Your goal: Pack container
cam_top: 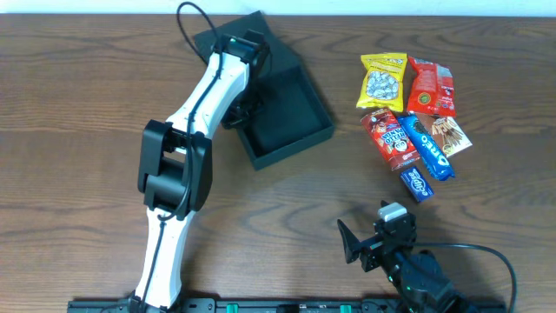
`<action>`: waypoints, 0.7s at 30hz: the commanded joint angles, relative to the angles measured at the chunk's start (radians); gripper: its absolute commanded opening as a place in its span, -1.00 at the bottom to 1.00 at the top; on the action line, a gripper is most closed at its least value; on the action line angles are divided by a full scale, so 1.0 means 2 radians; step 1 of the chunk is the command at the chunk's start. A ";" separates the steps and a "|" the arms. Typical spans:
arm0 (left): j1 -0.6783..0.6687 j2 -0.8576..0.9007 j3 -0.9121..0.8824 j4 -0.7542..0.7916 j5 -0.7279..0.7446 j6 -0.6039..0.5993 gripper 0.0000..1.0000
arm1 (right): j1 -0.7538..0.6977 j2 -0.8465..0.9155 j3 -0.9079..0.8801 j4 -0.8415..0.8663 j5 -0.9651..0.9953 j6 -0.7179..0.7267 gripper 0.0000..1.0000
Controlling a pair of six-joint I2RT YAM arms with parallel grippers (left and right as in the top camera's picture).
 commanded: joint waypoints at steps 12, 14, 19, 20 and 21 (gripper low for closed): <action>-0.034 -0.009 -0.006 0.012 -0.082 0.214 -0.89 | 0.004 -0.003 -0.004 -0.002 0.002 -0.005 0.99; -0.032 -0.009 -0.006 0.014 -0.083 0.213 -0.88 | 0.004 -0.003 -0.004 -0.002 0.002 -0.005 0.99; -0.030 -0.009 -0.006 0.012 -0.092 0.174 -0.88 | 0.004 -0.003 -0.004 -0.002 0.002 -0.005 0.98; -0.029 -0.009 -0.006 0.010 -0.092 0.156 -0.88 | 0.004 -0.003 -0.004 -0.002 0.002 -0.005 0.98; -0.029 -0.009 -0.006 0.006 -0.092 0.143 -0.88 | 0.004 -0.003 -0.004 -0.002 0.002 -0.005 0.99</action>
